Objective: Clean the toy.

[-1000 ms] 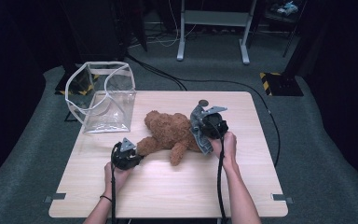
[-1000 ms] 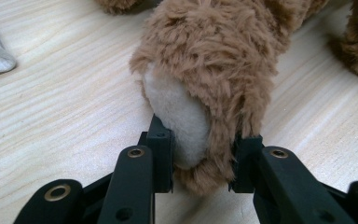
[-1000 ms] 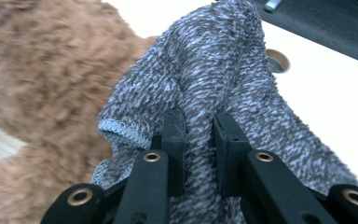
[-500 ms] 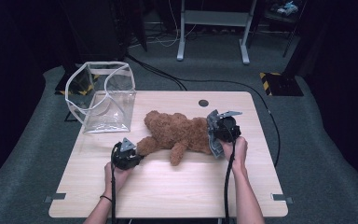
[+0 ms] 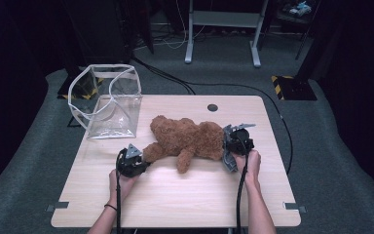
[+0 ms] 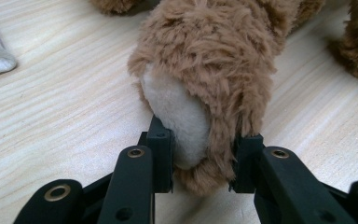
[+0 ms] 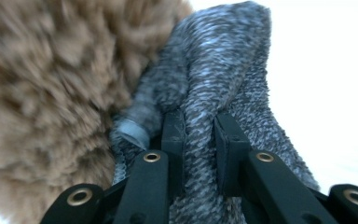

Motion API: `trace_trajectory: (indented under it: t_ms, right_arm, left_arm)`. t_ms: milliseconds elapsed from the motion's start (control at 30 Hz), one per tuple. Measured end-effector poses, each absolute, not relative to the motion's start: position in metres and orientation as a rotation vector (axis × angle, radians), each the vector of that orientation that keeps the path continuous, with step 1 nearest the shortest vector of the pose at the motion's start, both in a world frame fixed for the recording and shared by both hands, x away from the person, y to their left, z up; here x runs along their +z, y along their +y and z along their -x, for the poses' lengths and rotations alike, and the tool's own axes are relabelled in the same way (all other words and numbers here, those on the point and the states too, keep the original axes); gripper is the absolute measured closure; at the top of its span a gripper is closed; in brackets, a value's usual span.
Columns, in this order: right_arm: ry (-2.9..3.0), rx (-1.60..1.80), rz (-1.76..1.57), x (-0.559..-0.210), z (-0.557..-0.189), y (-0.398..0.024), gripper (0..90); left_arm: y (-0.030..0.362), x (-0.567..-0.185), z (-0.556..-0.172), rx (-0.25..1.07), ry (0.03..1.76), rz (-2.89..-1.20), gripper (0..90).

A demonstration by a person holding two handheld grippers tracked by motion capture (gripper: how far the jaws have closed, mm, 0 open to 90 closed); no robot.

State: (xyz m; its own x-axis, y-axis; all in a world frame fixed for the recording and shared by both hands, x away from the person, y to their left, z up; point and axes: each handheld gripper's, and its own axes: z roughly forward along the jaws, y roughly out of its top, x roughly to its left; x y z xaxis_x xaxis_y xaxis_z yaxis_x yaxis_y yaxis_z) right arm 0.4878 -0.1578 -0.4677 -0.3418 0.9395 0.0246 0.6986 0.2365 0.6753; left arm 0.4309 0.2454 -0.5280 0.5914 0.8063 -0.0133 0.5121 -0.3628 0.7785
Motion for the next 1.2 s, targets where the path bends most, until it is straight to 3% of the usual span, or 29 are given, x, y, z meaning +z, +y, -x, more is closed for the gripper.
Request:
trace_trajectory:
  t_ms: [333,833,1200]
  right_arm:
    - [2.064,1.000,-1.237,-0.400,-0.465,-0.115,76.3]
    - [2.321,1.015,-0.897,-0.408,-0.464,0.022,76.2]
    - [2.348,0.952,-0.932,-0.414,-0.470,0.006,76.4]
  left_arm:
    - [0.245,-0.528,-0.431,0.483,1.043,-2.046,67.0]
    - [0.247,-0.527,-0.431,0.469,1.037,-2.055,66.8]
    - [0.246,-0.528,-0.432,0.480,1.037,-2.051,66.8]
